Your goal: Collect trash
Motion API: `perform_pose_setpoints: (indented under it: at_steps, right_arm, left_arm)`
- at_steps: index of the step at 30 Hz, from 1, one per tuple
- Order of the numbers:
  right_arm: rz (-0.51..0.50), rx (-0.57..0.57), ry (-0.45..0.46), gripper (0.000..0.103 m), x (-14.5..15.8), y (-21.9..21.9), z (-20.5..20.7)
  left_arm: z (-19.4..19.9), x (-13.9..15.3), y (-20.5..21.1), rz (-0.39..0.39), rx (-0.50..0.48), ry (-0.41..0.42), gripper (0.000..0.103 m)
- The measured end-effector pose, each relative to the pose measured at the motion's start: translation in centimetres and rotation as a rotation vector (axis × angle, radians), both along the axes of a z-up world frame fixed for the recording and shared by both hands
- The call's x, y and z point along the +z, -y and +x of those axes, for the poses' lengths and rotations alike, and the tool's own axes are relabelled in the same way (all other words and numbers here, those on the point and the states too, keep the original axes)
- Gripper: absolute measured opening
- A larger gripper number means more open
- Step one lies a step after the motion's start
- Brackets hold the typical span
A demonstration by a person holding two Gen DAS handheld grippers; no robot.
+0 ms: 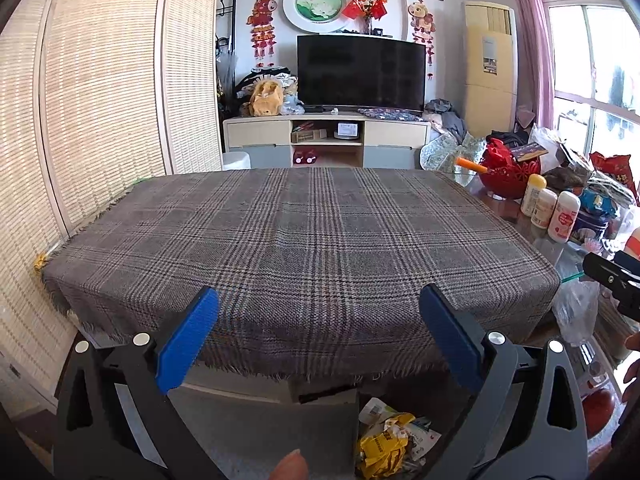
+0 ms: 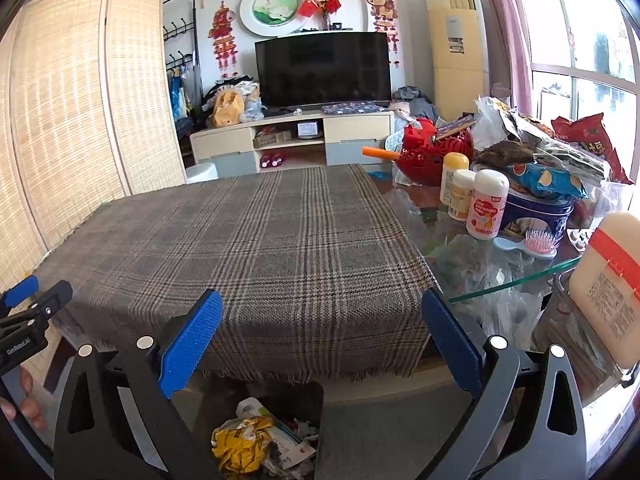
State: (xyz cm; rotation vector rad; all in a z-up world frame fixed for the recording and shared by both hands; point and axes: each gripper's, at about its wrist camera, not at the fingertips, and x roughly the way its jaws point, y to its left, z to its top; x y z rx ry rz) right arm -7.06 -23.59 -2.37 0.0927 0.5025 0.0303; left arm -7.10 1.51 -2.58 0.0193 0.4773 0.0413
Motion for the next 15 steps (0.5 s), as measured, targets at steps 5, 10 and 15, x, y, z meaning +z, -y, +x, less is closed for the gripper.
perform_pose_setpoints:
  at_steps: [5, 10, 15]
  right_arm:
    - [0.002, -0.001, -0.003, 0.100, -0.06, 0.02, 0.04]
    - [0.010, -0.002, -0.012, 0.100, -0.22, 0.16, 0.11]
    - [0.011, 0.000, -0.012, 0.100, -0.28, 0.10, 0.15]
  left_arm:
    - [0.15, -0.04, -0.50, -0.046, -0.024, -0.016, 0.095]
    - [0.04, 0.07, -0.58, -0.047, -0.029, -0.012, 0.095]
    - [0.01, -0.07, -0.89, -0.023, -0.022, -0.010, 0.095]
